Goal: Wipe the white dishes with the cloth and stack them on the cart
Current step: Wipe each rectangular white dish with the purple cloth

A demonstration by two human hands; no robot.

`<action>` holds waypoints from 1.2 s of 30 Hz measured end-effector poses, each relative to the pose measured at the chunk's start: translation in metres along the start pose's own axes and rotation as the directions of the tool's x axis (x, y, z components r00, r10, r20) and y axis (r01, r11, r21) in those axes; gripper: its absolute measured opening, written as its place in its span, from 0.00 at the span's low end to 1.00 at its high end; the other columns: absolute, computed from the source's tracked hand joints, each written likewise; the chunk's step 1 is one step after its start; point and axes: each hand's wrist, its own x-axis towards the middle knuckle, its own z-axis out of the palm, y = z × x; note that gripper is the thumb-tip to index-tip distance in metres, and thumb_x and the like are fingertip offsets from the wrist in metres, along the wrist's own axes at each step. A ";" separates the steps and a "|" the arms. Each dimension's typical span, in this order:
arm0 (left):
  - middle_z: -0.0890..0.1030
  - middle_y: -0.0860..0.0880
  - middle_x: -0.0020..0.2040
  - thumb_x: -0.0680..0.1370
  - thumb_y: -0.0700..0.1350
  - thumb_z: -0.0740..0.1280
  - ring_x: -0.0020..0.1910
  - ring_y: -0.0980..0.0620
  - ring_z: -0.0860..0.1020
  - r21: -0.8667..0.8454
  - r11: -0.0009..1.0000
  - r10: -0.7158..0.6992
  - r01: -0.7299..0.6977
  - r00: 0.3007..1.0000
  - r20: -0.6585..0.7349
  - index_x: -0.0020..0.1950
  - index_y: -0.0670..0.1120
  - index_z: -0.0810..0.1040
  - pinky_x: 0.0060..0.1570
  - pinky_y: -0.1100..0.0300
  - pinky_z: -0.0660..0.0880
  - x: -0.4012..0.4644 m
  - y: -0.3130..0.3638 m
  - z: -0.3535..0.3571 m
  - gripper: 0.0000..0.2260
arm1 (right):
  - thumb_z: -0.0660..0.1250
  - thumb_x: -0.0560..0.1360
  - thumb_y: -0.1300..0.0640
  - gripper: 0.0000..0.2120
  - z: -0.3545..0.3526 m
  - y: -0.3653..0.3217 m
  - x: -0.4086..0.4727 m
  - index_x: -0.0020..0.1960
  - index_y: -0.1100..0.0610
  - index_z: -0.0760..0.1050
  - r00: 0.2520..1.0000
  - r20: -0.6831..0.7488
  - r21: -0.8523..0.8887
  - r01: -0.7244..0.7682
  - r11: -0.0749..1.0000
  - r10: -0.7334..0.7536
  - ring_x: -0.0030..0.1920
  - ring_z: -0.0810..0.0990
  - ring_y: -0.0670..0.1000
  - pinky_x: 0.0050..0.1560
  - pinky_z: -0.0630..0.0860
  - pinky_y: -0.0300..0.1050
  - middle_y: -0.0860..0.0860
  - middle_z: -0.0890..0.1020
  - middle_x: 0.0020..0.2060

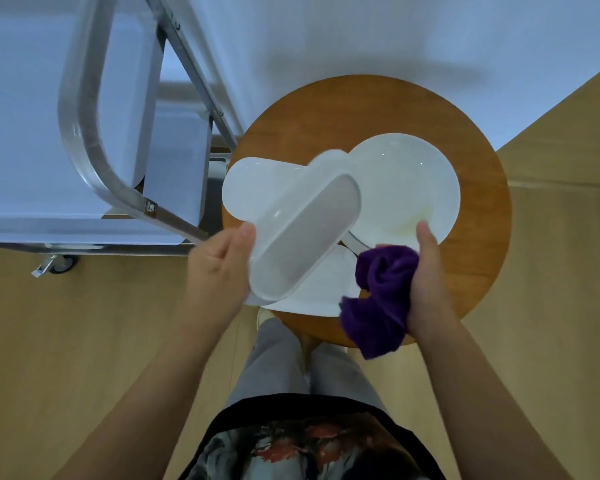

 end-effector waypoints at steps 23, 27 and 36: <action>0.79 0.41 0.52 0.80 0.42 0.63 0.49 0.45 0.78 0.365 0.789 -0.533 0.494 0.846 0.005 0.52 0.40 0.77 0.50 0.52 0.77 0.013 -0.125 0.031 0.07 | 0.62 0.78 0.48 0.11 -0.006 0.060 0.071 0.45 0.55 0.76 0.996 0.081 -0.774 0.050 0.631 0.020 0.43 0.80 0.52 0.41 0.75 0.44 0.53 0.81 0.41; 0.71 0.41 0.56 0.79 0.45 0.63 0.50 0.47 0.72 0.604 0.717 -0.411 0.347 0.911 -0.035 0.55 0.39 0.76 0.52 0.57 0.70 0.014 -0.136 0.033 0.11 | 0.57 0.78 0.44 0.16 0.000 0.071 0.082 0.44 0.55 0.74 0.992 0.015 -0.961 0.050 0.271 -0.128 0.40 0.77 0.51 0.38 0.73 0.44 0.51 0.78 0.38; 0.73 0.41 0.59 0.80 0.49 0.60 0.57 0.45 0.71 0.690 0.649 -0.467 0.321 0.884 0.027 0.63 0.41 0.72 0.56 0.51 0.73 0.008 -0.154 0.037 0.15 | 0.54 0.79 0.43 0.18 0.008 0.079 0.083 0.43 0.56 0.72 0.983 -0.062 -0.986 -0.033 0.163 -0.175 0.37 0.74 0.49 0.35 0.69 0.43 0.51 0.76 0.37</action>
